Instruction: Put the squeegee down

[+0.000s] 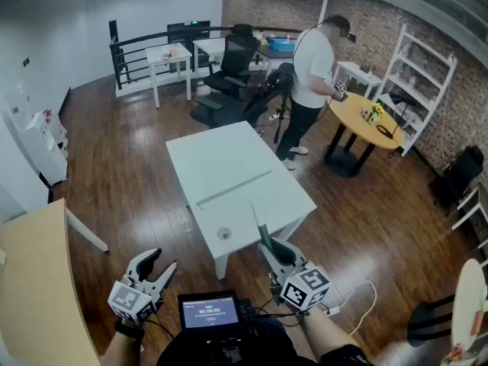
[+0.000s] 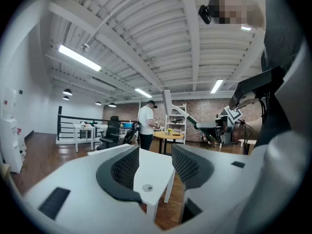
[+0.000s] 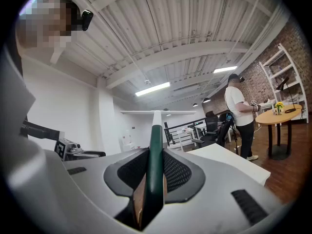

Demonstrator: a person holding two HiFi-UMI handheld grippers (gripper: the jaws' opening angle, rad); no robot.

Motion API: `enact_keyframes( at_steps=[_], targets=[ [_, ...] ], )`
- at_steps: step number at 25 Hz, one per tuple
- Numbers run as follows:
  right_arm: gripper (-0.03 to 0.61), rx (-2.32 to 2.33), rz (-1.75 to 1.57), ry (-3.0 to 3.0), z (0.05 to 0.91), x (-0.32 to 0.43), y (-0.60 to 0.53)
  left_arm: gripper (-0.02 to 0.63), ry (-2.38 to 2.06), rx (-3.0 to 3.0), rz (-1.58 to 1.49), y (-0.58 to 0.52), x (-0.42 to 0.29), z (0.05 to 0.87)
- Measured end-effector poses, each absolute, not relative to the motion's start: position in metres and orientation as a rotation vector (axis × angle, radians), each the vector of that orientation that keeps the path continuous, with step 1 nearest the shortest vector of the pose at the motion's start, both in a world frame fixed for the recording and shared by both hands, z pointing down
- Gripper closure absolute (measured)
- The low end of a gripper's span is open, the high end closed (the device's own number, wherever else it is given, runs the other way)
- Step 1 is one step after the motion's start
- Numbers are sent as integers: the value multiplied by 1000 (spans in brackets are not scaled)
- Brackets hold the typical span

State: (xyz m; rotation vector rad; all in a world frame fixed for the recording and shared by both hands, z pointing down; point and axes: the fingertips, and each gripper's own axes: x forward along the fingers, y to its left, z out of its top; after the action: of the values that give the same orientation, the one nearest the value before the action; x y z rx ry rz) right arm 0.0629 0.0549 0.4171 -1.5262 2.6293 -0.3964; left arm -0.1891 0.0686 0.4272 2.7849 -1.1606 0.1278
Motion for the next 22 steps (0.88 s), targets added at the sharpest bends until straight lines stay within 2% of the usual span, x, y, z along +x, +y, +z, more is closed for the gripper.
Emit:
enact_keyframes(
  at_steps=[12, 22],
  targets=[
    [460, -1628, -406, 2694, 450, 86, -59, 398, -1081, 2782, 191, 6, -168, 443],
    [460, -1740, -560, 2844, 564, 120, -259, 399, -1109, 2684, 221, -119, -141, 482]
  ],
)
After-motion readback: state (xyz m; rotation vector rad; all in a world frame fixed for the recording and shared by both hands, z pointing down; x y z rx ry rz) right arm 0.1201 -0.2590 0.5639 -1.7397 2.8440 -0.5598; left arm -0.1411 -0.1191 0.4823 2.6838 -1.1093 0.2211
